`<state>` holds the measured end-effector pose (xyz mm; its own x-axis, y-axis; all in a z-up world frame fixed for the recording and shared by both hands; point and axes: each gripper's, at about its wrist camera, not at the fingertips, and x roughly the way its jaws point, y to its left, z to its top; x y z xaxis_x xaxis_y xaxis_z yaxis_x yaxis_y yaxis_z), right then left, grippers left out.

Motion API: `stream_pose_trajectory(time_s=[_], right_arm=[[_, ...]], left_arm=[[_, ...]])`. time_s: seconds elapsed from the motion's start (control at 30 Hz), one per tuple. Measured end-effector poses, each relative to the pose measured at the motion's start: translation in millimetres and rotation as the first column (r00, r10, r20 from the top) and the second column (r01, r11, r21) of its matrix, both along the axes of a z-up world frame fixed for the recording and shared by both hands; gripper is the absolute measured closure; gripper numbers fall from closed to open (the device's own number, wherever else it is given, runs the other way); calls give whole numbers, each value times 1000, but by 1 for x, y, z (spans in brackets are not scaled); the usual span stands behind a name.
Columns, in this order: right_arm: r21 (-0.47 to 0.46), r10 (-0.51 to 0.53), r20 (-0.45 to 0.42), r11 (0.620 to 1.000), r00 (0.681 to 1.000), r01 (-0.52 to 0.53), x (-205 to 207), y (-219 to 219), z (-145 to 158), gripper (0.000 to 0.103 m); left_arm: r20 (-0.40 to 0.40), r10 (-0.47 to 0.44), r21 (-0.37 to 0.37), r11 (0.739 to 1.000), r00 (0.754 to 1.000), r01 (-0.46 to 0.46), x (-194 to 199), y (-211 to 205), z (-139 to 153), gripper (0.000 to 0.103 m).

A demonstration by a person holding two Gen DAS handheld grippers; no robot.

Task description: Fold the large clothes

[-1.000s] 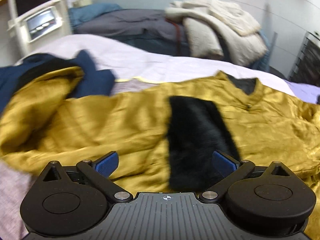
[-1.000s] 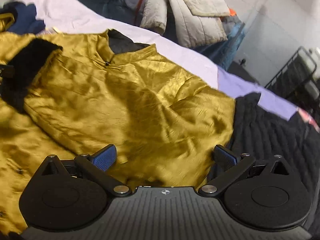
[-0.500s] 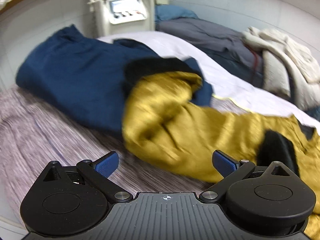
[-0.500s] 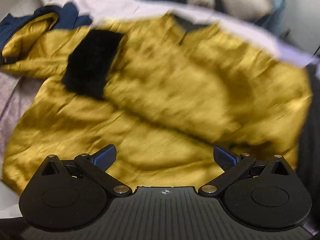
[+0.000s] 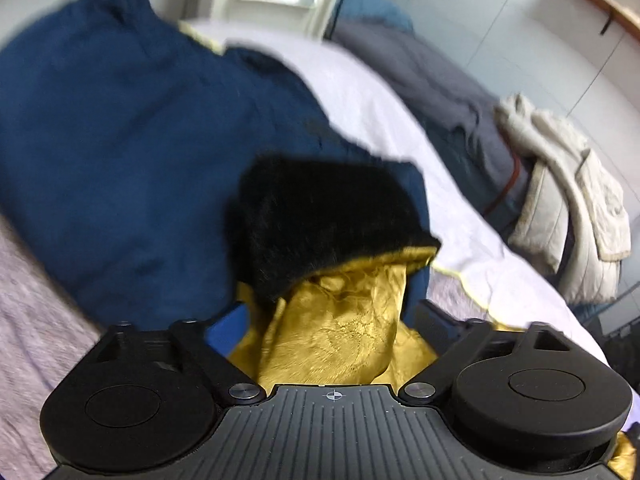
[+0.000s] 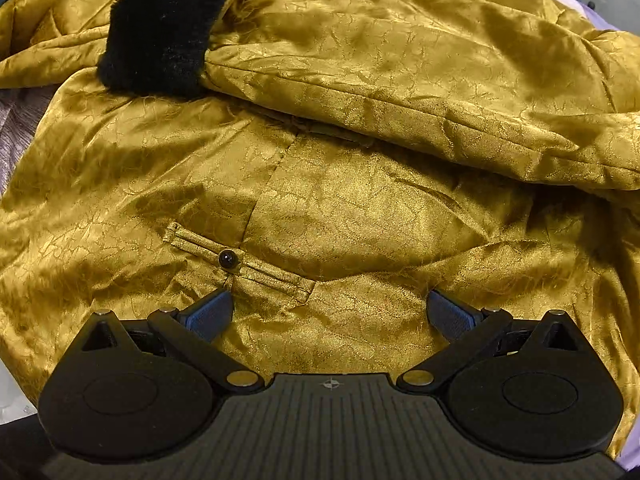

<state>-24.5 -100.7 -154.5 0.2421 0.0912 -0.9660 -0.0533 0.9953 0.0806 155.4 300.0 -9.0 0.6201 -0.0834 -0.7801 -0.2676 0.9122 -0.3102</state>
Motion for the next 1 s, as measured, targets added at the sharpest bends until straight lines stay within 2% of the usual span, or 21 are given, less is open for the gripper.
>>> stream_pose_trajectory(time_s=[0.07, 0.17, 0.2, 0.23, 0.27, 0.33, 0.37, 0.43, 0.53, 0.6, 0.67, 0.77, 0.83, 0.9, 0.97, 1.0], right_arm=[[-8, -3, 3, 1000, 1000, 3, 0, 2, 0, 0], [-18, -17, 20, 1000, 1000, 17, -1, 5, -1, 0], [-21, -21, 25, 1000, 999, 22, -2, 6, -1, 0], [-20, -25, 26, 999, 999, 25, -2, 6, -1, 0], [-17, -32, 25, 999, 999, 33, -3, 4, -2, 0], [-11, -48, 21, 999, 999, 48, -2, 3, -3, 0], [-12, -49, 19, 999, 999, 49, -2, 2, -3, 0], [-19, -57, 14, 998, 998, 57, 0, 2, -3, 0], [-28, -65, 32, 997, 997, 66, -1, 5, -3, 0], [-22, -68, 56, 997, 996, 70, -6, 5, -3, 0], [-22, -66, 73, 997, 995, 67, -10, 5, -3, 0], [-21, -67, 75, 997, 995, 69, -13, 6, -4, 0], [-21, -68, 66, 997, 995, 70, -14, 6, -5, 0], [-22, -66, 49, 998, 997, 67, -10, 5, -5, 0], [-21, -63, 31, 998, 998, 64, -6, 4, -5, 0], [-20, -61, 23, 998, 998, 61, -3, 3, -5, 0]], left_arm=[[-25, -9, -24, 1000, 1000, 9, 9, 0, -10, 0], [-31, 5, 12, 1000, 999, -5, 11, -4, -19, 0], [-31, 9, 11, 1000, 999, -9, 12, -5, -21, 6], [-22, 7, -4, 1000, 1000, -8, 10, -4, -22, 16], [-11, 3, -12, 1000, 1000, -4, 9, -4, -22, 19], [8, -10, 6, 1000, 1000, 10, 6, -5, -18, 34], [20, -10, 16, 1000, 1000, 10, 4, -5, -15, 36], [66, -2, 14, 1000, 998, 1, -3, -5, -3, 44], [145, -39, 52, 998, 989, 32, -10, -19, 19, 47], [203, -96, 75, 994, 975, 82, -14, -38, 36, 48], [265, -178, 105, 982, 948, 155, -20, -67, 51, 47], [344, -329, 156, 944, 879, 292, -32, -121, 64, 47], [368, -438, 191, 899, 820, 394, -40, -164, 64, 47], [336, -547, 229, 837, 766, 497, -48, -210, 51, 45], [260, -642, 254, 766, 721, 590, -54, -252, 26, 39], [206, -687, 272, 725, 697, 633, -58, -272, 9, 31]])
